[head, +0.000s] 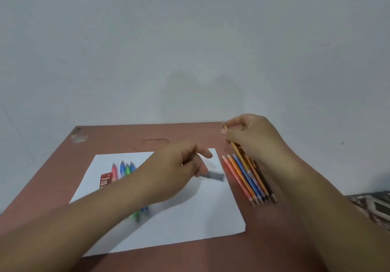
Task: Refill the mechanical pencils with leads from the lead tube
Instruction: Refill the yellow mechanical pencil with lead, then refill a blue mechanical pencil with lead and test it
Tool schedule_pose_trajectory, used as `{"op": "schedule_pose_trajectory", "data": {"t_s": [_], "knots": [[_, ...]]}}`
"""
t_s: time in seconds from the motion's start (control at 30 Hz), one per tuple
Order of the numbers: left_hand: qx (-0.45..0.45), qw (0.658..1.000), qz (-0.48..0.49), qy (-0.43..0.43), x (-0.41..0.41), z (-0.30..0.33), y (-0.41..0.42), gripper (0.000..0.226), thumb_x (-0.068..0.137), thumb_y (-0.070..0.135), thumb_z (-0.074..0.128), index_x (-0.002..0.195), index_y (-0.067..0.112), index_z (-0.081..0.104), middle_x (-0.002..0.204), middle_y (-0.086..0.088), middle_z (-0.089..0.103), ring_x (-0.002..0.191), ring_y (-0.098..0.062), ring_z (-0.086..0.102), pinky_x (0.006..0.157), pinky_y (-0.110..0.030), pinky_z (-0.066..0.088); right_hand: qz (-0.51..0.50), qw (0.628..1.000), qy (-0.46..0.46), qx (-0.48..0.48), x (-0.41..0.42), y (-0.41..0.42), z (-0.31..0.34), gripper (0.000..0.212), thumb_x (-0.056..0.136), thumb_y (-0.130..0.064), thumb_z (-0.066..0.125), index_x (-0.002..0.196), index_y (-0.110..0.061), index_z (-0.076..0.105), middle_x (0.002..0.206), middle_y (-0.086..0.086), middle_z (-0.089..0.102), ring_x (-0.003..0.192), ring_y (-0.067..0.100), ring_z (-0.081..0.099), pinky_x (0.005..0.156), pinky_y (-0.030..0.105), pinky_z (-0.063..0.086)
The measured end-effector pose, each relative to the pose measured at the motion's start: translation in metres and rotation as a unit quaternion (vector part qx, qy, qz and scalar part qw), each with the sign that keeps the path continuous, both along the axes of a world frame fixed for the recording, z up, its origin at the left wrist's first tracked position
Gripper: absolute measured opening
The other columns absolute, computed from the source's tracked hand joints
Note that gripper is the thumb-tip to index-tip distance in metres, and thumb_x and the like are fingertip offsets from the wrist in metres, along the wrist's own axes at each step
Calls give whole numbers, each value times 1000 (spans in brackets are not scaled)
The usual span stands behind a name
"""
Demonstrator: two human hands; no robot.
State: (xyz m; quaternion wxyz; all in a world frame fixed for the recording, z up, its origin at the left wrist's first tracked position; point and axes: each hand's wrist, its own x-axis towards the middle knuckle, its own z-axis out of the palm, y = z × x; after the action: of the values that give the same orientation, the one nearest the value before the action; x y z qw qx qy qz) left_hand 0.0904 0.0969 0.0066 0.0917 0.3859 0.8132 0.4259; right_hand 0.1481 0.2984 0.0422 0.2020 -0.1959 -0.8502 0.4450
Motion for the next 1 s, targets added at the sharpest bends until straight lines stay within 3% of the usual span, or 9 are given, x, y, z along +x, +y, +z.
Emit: {"op": "schedule_pose_trajectory", "data": {"t_s": [0.07, 0.17, 0.3, 0.4, 0.47, 0.63, 0.8, 1.0], "knots": [[-38, 999, 0, 19, 3, 5, 15, 35, 98, 10, 53, 97, 43, 62, 90, 25, 70, 90, 5, 63, 85, -20, 51, -12, 999, -25, 27, 12, 13, -5, 9, 89, -33, 72, 99, -33, 71, 79, -12, 73, 72, 5, 70, 68, 24, 56], [-86, 995, -18, 44, 7, 8, 39, 13, 94, 31, 66, 100, 42, 62, 100, 24, 65, 101, 2, 59, 85, -23, 51, -30, 997, -53, 56, 26, 32, -14, 17, 91, -32, 70, 107, -28, 74, 94, -13, 71, 84, 5, 68, 82, 31, 58], [-132, 989, -15, 64, 13, 4, 63, 30, 87, 46, 72, 114, 37, 62, 110, 21, 58, 102, -3, 55, 80, -19, 44, -70, 992, -58, 81, 37, 51, -28, 25, 93, -30, 68, 116, -23, 74, 113, -8, 72, 93, 4, 64, 90, 33, 56], [-155, 984, -17, 81, 14, -2, 74, 42, 83, 49, 74, 121, 36, 60, 115, 15, 58, 104, -6, 54, 84, -23, 45, -84, 986, -84, 119, 41, 60, -38, 29, 96, -30, 64, 123, -20, 71, 121, -3, 70, 95, 8, 59, 86, 26, 48], [-165, 982, -23, 91, 12, -6, 78, 46, 82, 52, 75, 122, 35, 61, 115, 14, 59, 103, -7, 54, 84, -24, 46, -91, 981, -101, 142, 41, 63, -44, 29, 96, -34, 65, 121, -21, 71, 117, -4, 70, 90, 6, 56, 80, 23, 43], [-165, 977, -32, 129, 6, -10, 85, 48, 79, 54, 75, 121, 34, 65, 110, 13, 60, 101, -6, 53, 88, -28, 49, -105, 970, -112, 186, 35, 62, -54, 26, 95, -42, 63, 110, -24, 73, 85, -14, 61, 72, -1, 54, 60, 14, 39], [-163, 977, -35, 134, -2, -13, 88, 49, 78, 54, 77, 119, 32, 66, 110, 11, 61, 101, -6, 53, 88, -29, 50, -98, 965, -122, 211, 33, 57, -57, 27, 99, -41, 57, 104, -20, 73, 85, -7, 65, 69, 2, 55, 55, 13, 36], [-127, 986, -20, 102, -5, -16, 85, 46, 75, 51, 80, 115, 36, 64, 112, 16, 58, 100, -4, 54, 72, -16, 43, -92, 970, -127, 188, 35, 57, -56, 28, 98, -45, 58, 103, -22, 72, 85, -8, 66, 69, 1, 57, 54, 13, 37]]}}
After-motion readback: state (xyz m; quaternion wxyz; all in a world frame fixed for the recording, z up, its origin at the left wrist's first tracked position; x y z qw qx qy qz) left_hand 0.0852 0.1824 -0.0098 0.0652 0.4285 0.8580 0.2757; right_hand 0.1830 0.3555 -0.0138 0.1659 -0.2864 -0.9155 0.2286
